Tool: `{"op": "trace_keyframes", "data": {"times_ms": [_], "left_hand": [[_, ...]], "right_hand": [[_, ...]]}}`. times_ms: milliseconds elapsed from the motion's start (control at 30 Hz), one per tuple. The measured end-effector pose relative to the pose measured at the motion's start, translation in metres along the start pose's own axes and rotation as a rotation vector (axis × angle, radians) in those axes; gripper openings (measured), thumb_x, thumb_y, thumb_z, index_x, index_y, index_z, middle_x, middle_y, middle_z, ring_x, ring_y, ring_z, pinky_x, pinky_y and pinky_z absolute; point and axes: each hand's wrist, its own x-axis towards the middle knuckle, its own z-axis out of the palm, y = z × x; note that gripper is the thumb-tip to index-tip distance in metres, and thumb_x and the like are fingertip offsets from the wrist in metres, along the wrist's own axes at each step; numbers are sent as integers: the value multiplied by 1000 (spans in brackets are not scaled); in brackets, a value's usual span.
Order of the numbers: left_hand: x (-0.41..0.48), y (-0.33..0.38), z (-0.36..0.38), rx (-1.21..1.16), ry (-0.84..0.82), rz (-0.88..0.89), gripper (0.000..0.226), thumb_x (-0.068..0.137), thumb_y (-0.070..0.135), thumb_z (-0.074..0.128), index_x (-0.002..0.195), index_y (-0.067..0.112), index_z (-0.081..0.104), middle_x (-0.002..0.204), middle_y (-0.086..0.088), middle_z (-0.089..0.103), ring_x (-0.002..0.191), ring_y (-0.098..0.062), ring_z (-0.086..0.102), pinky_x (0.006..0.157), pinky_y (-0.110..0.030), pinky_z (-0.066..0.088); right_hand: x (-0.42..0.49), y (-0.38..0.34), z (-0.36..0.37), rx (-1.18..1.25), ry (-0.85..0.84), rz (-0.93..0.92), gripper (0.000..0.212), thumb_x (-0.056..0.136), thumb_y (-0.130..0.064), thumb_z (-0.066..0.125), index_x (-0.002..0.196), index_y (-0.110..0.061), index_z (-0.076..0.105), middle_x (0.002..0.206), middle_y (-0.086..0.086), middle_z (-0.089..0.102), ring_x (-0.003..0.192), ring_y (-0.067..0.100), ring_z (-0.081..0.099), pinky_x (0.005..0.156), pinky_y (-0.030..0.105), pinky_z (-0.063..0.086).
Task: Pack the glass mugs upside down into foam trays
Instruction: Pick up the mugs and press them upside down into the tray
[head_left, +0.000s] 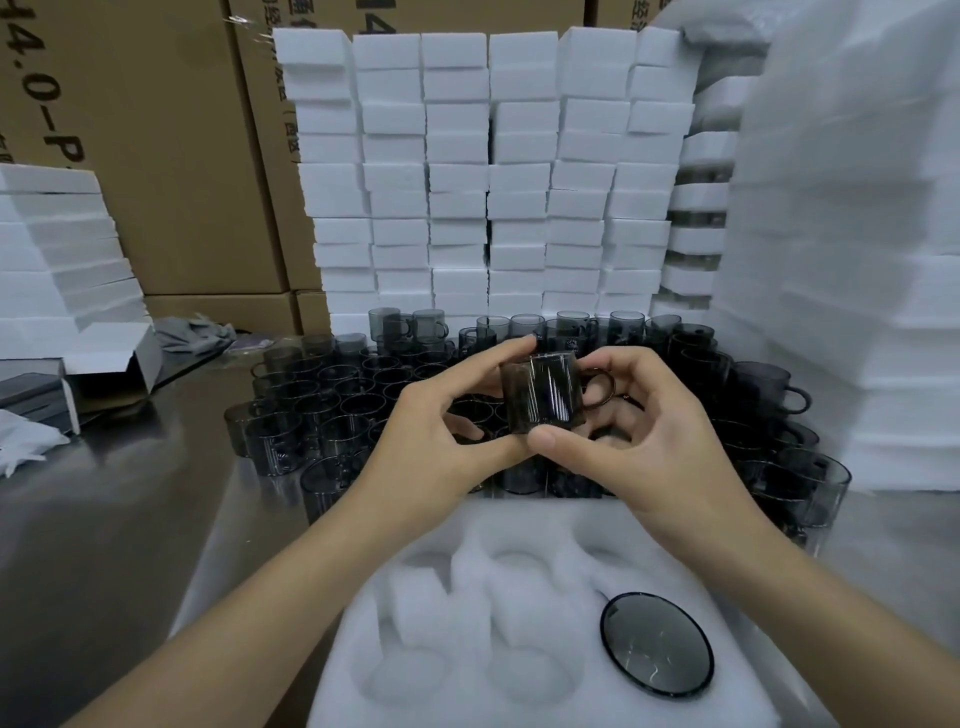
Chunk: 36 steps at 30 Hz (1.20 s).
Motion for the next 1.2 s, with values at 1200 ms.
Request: {"op": "trace_keyframes", "data": {"times_ms": [1200], "left_hand": [[-10, 20, 34, 183, -439, -107, 66, 85, 53, 87, 142, 34, 60, 133, 23, 69, 125, 6, 63, 110, -29, 52]], "right_hand": [[5, -1, -17, -368, -141, -89, 16, 103, -34, 72, 90, -25, 73, 73, 7, 70, 71, 33, 68, 68, 51, 61]]}}
